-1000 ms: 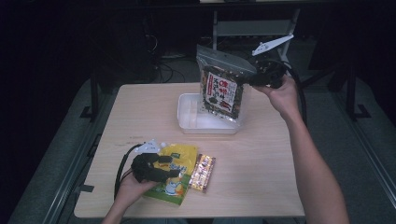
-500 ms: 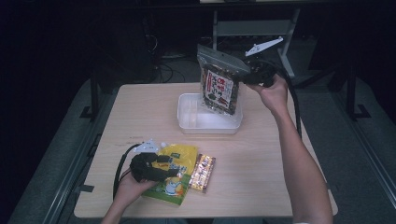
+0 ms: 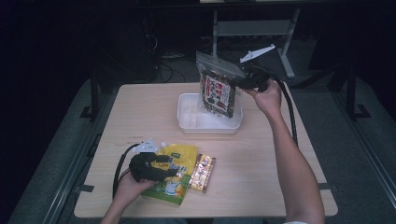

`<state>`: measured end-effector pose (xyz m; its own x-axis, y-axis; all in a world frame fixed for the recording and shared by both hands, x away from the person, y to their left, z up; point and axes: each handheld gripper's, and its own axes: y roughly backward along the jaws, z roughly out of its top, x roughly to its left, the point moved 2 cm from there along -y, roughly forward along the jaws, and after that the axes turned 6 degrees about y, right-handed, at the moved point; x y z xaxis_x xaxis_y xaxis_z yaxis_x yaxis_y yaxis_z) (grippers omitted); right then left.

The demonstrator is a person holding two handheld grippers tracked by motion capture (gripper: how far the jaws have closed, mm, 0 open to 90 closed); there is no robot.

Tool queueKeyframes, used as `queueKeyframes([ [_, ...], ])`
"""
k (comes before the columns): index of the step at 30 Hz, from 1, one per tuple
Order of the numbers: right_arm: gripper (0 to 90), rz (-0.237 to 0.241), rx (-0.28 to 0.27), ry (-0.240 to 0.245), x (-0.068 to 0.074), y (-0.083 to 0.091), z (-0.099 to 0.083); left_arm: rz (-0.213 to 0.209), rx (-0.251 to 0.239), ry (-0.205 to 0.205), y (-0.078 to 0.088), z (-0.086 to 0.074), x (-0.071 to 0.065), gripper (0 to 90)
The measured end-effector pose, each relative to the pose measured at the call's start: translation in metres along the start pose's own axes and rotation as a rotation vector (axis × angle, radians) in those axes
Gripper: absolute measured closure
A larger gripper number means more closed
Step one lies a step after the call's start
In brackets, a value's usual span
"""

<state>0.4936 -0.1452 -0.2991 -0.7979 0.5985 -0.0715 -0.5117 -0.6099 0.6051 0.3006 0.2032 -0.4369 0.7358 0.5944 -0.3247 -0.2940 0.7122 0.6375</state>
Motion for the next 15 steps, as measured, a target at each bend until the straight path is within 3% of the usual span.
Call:
queueKeyframes([
  [15, 78.0, 0.026, 0.022, -0.006, -0.009, -0.008, -0.014, 0.001, -0.003, 0.003, 0.001, 0.0, 0.001, 28.0],
])
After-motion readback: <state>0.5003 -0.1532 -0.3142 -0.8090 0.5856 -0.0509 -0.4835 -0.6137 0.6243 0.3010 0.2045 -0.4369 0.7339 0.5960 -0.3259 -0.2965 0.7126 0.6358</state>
